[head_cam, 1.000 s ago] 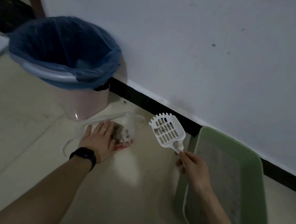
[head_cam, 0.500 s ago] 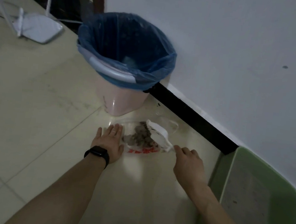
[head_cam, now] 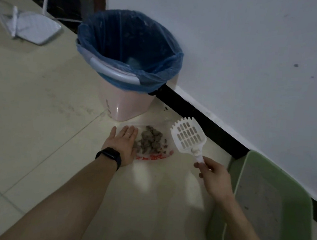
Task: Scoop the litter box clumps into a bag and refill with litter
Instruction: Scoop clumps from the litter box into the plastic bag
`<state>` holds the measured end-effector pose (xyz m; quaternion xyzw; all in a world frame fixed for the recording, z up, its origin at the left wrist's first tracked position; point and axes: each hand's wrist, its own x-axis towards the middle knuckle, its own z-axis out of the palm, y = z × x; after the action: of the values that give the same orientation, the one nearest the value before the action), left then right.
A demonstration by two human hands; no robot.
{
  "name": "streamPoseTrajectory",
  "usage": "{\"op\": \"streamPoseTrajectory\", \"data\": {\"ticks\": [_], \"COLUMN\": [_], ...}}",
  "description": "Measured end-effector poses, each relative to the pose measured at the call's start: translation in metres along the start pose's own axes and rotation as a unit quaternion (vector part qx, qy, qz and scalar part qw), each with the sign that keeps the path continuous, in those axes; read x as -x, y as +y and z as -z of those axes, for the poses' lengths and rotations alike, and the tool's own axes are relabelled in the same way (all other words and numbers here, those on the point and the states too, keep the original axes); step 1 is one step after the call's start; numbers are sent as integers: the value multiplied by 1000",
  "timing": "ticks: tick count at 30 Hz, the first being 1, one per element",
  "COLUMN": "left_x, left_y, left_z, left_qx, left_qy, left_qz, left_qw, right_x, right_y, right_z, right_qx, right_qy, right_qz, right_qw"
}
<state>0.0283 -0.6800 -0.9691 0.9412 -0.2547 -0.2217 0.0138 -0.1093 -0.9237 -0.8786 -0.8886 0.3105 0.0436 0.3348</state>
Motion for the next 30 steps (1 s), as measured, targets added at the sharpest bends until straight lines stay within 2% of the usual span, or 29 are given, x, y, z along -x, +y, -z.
{"op": "streamPoseTrajectory", "data": {"ticks": [6,8,13,17,20,23,26,30], "left_x": [-22,-29,-23,-10,-4,2,5,8], "left_y": [50,79,163,230,274,304,318,321], "left_z": [16,21,12,-7,-20,-32,-44,-53], "left_qx": [9,3,-32,-12,30,73,79,96], "left_qy": [39,50,63,49,32,15,32,50], "left_qz": [-62,-100,-219,-288,-288,-264,-245,-226], "left_qw": [997,994,973,956,957,962,966,968], "right_x": [40,64,124,161,171,167,156,131], "right_y": [47,73,166,225,254,266,268,265], "right_z": [43,54,78,109,122,122,118,96], "right_qx": [-192,-218,-127,31,89,82,85,98], "right_qy": [42,65,151,141,86,61,54,-1], "right_qz": [-75,-112,-206,-270,-295,-286,-275,-278], "right_qw": [977,967,958,952,948,953,956,956]}}
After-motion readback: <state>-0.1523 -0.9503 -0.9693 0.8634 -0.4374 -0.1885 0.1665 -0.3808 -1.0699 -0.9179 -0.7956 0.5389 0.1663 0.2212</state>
